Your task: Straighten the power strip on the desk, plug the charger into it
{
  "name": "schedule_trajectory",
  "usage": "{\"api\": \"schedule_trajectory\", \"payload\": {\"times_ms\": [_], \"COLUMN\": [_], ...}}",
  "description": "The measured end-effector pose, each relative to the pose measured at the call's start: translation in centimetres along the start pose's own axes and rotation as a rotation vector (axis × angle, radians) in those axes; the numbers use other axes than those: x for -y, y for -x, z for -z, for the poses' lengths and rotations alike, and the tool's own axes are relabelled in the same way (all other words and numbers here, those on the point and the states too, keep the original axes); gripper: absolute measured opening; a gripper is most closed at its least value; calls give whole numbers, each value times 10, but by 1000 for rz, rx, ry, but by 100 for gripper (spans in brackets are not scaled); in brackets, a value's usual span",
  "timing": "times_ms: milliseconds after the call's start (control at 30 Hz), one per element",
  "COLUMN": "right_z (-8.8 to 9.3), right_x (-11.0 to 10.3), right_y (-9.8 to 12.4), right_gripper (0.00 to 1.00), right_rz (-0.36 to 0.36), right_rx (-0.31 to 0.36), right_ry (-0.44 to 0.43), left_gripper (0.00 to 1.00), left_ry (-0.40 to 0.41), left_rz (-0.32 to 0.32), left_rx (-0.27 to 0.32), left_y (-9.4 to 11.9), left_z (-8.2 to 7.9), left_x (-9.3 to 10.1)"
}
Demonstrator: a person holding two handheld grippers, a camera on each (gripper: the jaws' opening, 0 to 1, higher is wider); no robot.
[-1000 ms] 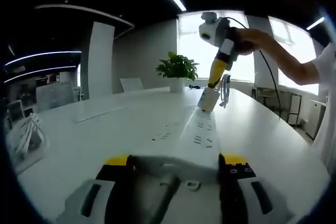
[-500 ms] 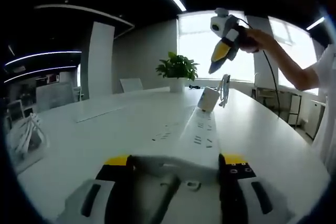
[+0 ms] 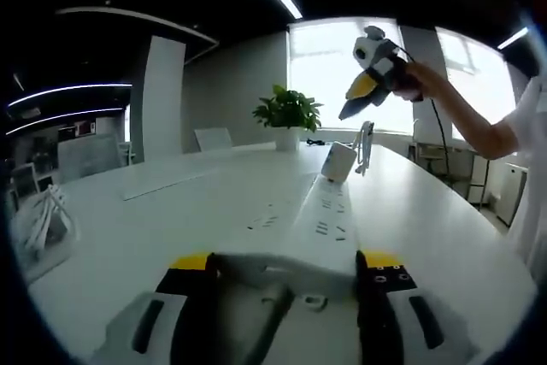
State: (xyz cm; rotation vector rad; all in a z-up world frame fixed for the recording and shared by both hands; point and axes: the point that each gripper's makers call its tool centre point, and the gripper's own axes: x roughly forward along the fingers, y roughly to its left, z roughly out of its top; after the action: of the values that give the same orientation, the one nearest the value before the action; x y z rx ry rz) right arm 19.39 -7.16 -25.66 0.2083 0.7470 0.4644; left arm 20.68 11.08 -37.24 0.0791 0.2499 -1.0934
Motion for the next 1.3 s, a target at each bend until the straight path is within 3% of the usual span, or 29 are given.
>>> {"api": "schedule_trajectory", "payload": {"times_ms": [200,300,367,433,500,733,833,1200,1300], "right_z": [0,-7,-5,-5,-4,2,9,16,20], "right_x": [6,1,2,-6,-8,10,7,11,10], "right_y": [4,6,7,10,13,16,19,21,21], "right_gripper": [31,31,31,31,32,33,33,34,34], "right_rz": [-14,-77,-103,-197,-245,-237,-260,-262,-269], "right_rx": [37,115,137,162,184,236,255,270,270], "right_ry": [-2,27,5,-40,-76,-16,61,98,141], "left_gripper": [66,66,66,66,66,67,67,70,72], "left_ry": [0,-1,-1,-2,-2,-4,-4,-38,-55], "left_rz": [1,4,4,5,7,9,1,-21,-38], "left_rx": [1,1,1,1,1,1,-1,4,0], "left_y": [0,1,1,1,1,2,1,-1,0], "left_z": [0,0,1,1,1,1,1,-2,-2], "left_x": [0,0,1,1,1,1,0,-3,-5]}}
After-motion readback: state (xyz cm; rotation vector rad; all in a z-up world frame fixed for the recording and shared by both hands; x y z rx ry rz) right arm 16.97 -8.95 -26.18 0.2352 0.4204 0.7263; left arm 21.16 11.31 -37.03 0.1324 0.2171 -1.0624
